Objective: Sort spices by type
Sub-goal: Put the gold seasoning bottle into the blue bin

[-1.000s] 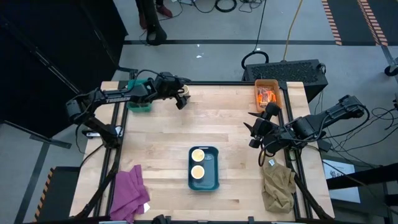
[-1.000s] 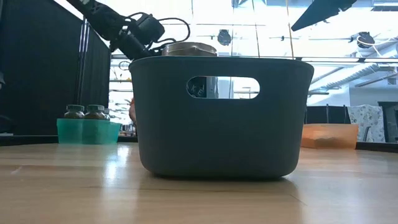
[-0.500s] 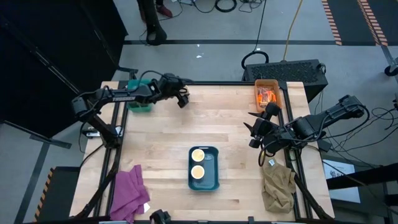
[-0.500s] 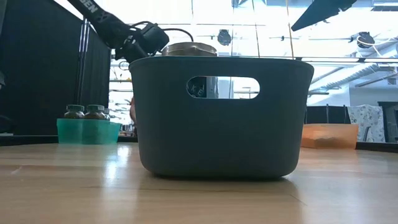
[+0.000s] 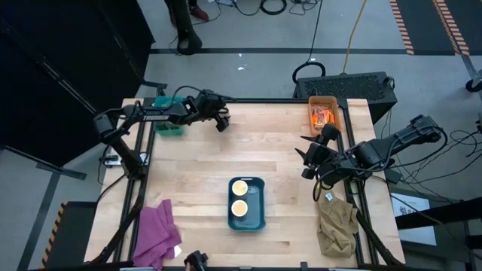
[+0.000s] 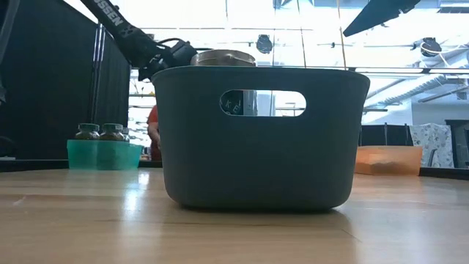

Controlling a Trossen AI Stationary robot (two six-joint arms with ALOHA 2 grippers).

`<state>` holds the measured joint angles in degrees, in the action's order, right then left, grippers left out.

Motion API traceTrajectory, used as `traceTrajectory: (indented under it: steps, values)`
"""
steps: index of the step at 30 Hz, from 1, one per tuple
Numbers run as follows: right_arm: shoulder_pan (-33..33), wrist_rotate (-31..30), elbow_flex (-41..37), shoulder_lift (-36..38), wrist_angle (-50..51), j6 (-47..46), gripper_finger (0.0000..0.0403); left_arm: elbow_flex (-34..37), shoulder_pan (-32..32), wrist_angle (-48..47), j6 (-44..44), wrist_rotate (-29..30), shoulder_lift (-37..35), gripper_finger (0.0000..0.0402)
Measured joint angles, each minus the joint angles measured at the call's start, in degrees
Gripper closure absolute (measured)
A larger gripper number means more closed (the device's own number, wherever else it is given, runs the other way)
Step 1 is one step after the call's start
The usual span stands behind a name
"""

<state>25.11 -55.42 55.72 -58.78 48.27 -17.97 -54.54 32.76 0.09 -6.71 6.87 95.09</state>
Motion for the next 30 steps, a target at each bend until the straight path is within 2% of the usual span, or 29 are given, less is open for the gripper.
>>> traceTrajectory:
  steps: [14,30]
  values:
    - [0.0,-0.02,0.0,0.0,0.02,-0.01,0.0209,0.0,0.64,2.0,1.68,2.23,0.94,0.0011]
    - [0.02,0.0,0.0,0.0,0.02,0.01,0.0209,0.0,1.02,-0.29,6.35,0.9,0.94,0.0011]
